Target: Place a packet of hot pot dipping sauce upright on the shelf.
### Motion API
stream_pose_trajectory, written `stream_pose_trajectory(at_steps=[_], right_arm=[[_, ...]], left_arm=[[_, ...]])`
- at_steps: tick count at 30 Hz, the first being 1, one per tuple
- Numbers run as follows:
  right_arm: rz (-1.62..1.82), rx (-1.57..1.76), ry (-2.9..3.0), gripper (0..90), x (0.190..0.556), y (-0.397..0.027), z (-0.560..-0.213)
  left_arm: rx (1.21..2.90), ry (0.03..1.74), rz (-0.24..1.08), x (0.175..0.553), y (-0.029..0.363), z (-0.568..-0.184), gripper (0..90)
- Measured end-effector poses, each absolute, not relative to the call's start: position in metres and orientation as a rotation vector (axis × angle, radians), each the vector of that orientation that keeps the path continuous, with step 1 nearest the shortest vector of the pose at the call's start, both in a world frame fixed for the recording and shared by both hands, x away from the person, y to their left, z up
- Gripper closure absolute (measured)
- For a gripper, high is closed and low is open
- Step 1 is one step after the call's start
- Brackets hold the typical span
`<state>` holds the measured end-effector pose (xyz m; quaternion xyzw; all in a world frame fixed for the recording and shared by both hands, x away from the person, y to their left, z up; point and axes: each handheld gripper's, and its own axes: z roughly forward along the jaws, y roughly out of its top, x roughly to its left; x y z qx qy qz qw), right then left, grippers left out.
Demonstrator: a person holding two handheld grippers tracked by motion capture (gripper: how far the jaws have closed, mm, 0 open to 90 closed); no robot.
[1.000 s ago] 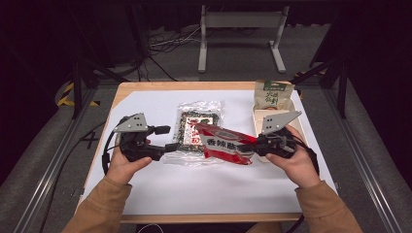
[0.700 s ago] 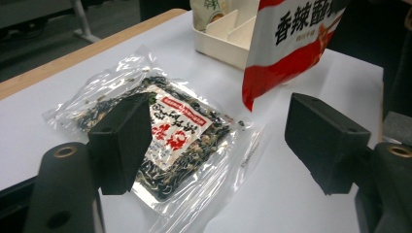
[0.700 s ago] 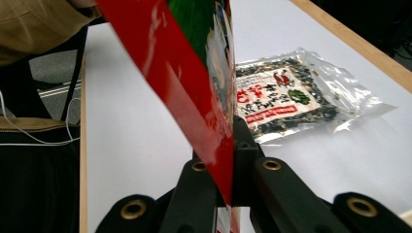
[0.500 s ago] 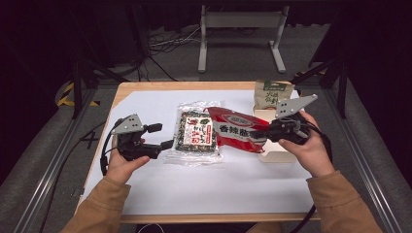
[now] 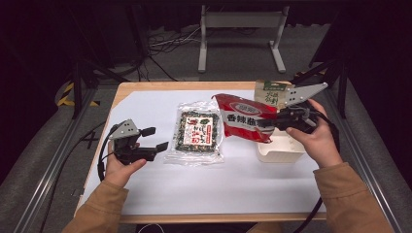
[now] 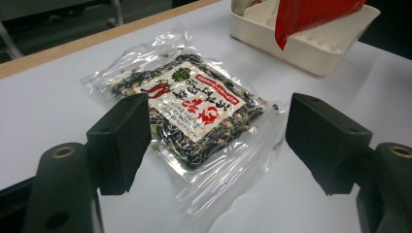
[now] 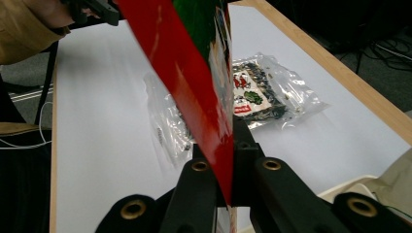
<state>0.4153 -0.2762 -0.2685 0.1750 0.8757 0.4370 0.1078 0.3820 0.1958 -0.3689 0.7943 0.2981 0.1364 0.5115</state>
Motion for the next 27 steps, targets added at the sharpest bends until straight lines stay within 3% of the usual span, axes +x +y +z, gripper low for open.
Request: stream_pose_trajectory(at_steps=[27], right_arm=[[1.284,0.572,2.485,89.3,0.454,-0.317,-0.254]], left_arm=[[1.906,0.795,0.335,0.387,0.214,-0.380,24.7]])
